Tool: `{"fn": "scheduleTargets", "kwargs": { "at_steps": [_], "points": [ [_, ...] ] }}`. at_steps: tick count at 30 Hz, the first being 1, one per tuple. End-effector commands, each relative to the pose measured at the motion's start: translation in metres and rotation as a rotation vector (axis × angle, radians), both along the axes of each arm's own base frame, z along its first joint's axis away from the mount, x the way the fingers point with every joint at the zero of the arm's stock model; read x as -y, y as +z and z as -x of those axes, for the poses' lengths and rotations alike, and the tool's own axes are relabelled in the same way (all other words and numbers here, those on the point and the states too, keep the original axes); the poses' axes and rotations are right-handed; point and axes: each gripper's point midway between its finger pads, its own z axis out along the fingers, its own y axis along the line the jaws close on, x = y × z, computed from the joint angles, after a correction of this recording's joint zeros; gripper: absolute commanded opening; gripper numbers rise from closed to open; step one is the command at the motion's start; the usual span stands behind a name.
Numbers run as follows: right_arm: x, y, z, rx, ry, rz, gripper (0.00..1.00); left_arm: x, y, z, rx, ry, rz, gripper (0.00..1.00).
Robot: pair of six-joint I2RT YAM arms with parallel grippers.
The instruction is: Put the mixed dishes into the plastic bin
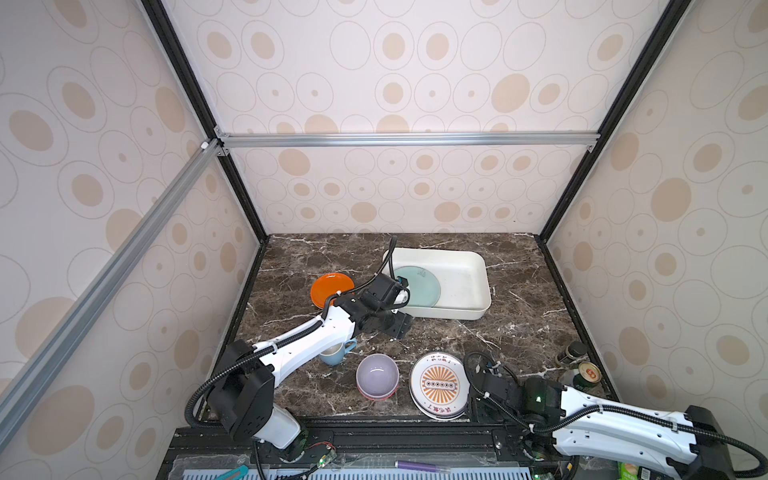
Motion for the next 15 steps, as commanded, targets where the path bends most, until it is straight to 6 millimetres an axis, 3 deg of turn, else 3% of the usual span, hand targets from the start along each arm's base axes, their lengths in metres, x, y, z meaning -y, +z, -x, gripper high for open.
{"fn": "scheduleTargets", "kwargs": {
  "at_steps": [1,15],
  "points": [
    [-0.016,-0.002,-0.003,-0.011,-0.02,-0.059,0.63,0.008,0.009,0.0,0.01,-0.026,0.012,0.72],
    [-0.032,-0.007,-0.01,0.013,-0.052,-0.143,0.53,0.018,-0.018,0.002,-0.047,-0.054,0.005,0.58]
  ]
}}
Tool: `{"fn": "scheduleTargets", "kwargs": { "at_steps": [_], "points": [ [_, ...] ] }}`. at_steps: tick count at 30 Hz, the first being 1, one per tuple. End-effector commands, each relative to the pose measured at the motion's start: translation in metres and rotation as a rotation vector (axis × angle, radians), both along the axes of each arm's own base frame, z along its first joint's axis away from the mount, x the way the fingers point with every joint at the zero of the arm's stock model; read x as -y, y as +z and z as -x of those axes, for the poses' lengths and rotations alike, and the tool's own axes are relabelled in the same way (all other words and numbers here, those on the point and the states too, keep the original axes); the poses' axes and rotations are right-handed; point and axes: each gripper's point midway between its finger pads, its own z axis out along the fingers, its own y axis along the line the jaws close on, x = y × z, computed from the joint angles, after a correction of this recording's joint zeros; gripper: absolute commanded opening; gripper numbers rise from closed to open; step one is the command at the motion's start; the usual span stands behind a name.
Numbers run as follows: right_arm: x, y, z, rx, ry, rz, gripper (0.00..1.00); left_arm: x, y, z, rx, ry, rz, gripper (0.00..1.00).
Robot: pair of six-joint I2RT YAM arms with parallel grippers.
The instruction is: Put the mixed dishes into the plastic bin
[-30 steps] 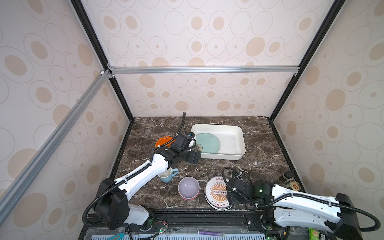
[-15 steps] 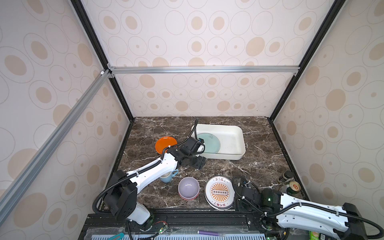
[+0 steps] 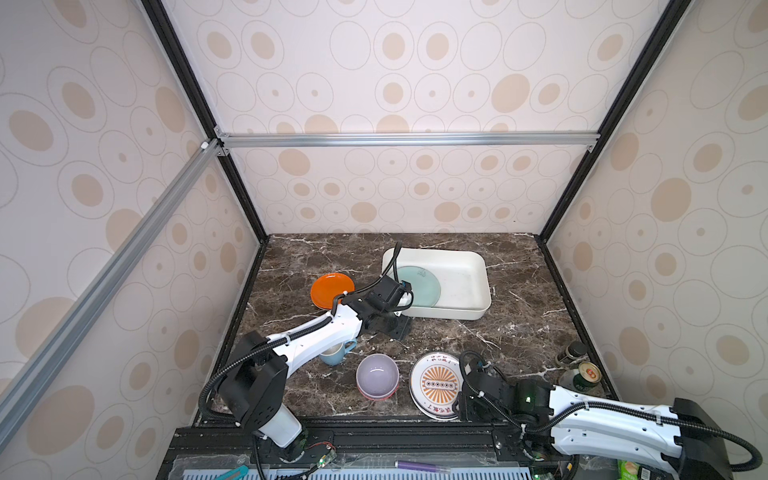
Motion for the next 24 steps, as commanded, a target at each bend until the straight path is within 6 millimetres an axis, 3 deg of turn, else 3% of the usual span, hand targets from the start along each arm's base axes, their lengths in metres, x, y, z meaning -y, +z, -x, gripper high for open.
{"fn": "scheduleTargets", "kwargs": {
  "at_steps": [1,12,24],
  "points": [
    [-0.001,0.0,-0.004,0.011,-0.04,-0.016,0.5,0.009,0.007,-0.001,0.016,-0.028,0.023,0.57],
    [0.008,0.003,-0.02,0.053,-0.088,0.026,0.34,0.007,-0.002,0.0,0.002,-0.03,-0.005,0.53],
    [0.016,-0.003,-0.042,0.051,-0.113,0.061,0.27,0.009,-0.003,-0.001,-0.006,-0.028,-0.002,0.47]
  ]
}}
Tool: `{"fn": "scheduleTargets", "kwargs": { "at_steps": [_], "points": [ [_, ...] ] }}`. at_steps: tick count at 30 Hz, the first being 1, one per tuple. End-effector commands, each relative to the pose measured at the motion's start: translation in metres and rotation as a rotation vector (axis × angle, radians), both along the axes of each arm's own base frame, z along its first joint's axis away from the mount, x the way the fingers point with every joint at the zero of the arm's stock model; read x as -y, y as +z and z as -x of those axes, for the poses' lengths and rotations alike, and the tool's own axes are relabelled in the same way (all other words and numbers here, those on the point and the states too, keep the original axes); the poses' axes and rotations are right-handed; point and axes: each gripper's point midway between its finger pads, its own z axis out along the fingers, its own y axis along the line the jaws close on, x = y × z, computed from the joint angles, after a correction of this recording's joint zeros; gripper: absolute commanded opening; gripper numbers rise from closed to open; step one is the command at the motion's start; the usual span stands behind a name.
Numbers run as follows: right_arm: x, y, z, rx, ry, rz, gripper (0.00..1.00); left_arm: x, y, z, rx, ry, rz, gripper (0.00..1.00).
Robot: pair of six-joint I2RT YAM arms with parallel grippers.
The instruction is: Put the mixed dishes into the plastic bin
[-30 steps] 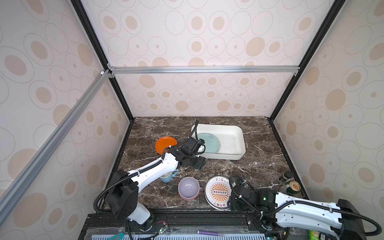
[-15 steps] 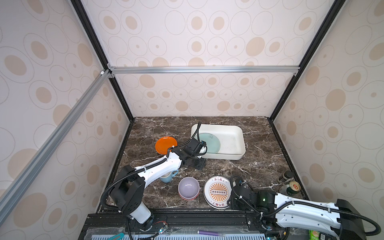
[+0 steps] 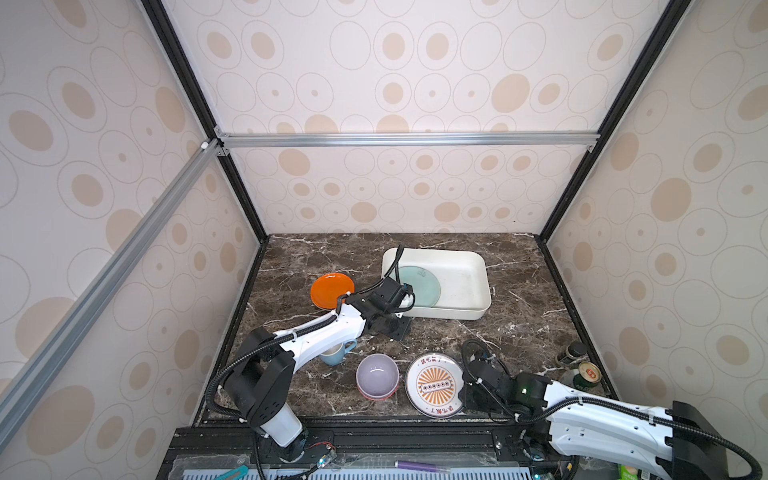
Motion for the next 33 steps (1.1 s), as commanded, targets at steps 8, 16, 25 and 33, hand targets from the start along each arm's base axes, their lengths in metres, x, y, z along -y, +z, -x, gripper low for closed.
{"fn": "scheduleTargets", "kwargs": {
  "at_steps": [8,16,25,33],
  "points": [
    [-0.005,0.003,-0.023,0.002,0.02,0.04,0.23,0.007,-0.001,0.002,-0.011,-0.039,-0.003,0.42],
    [-0.005,0.0,-0.031,-0.005,0.017,0.052,0.21,0.015,-0.002,0.002,-0.032,-0.066,0.004,0.4],
    [0.007,0.001,-0.042,0.002,-0.023,0.061,0.19,0.022,-0.007,-0.002,-0.05,-0.087,0.002,0.38],
    [0.013,-0.005,-0.055,-0.025,-0.027,0.067,0.18,0.026,-0.01,-0.008,-0.053,-0.096,-0.024,0.38]
  ]
}}
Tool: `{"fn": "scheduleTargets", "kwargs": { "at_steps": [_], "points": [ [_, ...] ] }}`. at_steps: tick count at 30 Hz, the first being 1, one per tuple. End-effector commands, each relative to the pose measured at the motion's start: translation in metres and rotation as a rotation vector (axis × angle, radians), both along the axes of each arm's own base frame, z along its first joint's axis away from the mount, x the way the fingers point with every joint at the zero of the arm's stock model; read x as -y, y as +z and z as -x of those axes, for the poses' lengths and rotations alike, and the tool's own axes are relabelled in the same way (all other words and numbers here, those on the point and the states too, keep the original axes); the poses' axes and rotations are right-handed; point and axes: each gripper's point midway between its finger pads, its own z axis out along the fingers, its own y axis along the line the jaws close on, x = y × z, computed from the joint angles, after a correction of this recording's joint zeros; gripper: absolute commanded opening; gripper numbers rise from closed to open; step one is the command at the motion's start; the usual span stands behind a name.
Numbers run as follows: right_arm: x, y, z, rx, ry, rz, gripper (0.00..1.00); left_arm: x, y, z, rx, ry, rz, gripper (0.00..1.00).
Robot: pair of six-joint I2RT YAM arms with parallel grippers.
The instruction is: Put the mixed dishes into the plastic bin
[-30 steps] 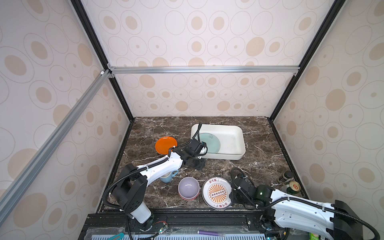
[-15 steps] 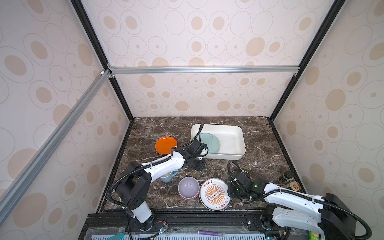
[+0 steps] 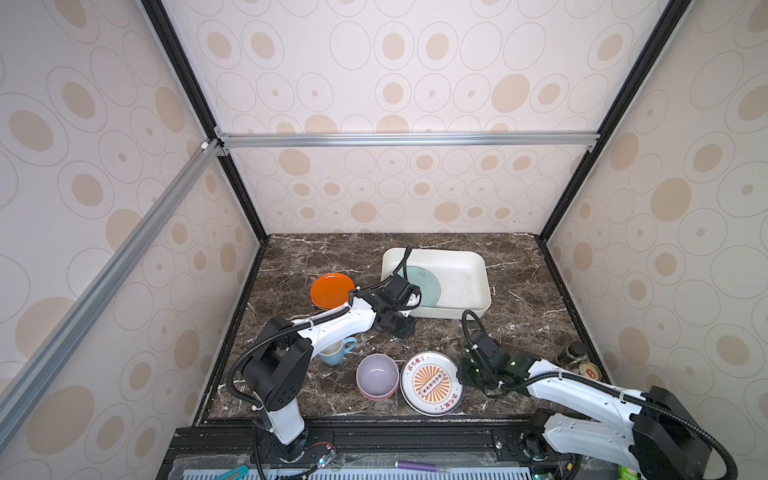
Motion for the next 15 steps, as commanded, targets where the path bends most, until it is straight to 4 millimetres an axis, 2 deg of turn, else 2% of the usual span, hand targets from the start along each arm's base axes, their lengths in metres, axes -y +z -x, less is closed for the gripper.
{"fn": "scheduleTargets", "kwargs": {
  "at_steps": [1,6,15],
  "points": [
    [0.014,-0.009,-0.002,-0.029,-0.006,0.065,0.17,0.007,0.006,-0.004,0.016,-0.036,-0.014,0.37],
    [0.016,0.0,-0.016,-0.013,0.006,0.088,0.17,0.011,0.007,-0.012,0.024,-0.038,-0.029,0.37],
    [0.035,0.01,-0.053,0.015,-0.01,0.128,0.17,0.013,0.002,-0.016,0.014,-0.031,-0.048,0.37]
  ]
}}
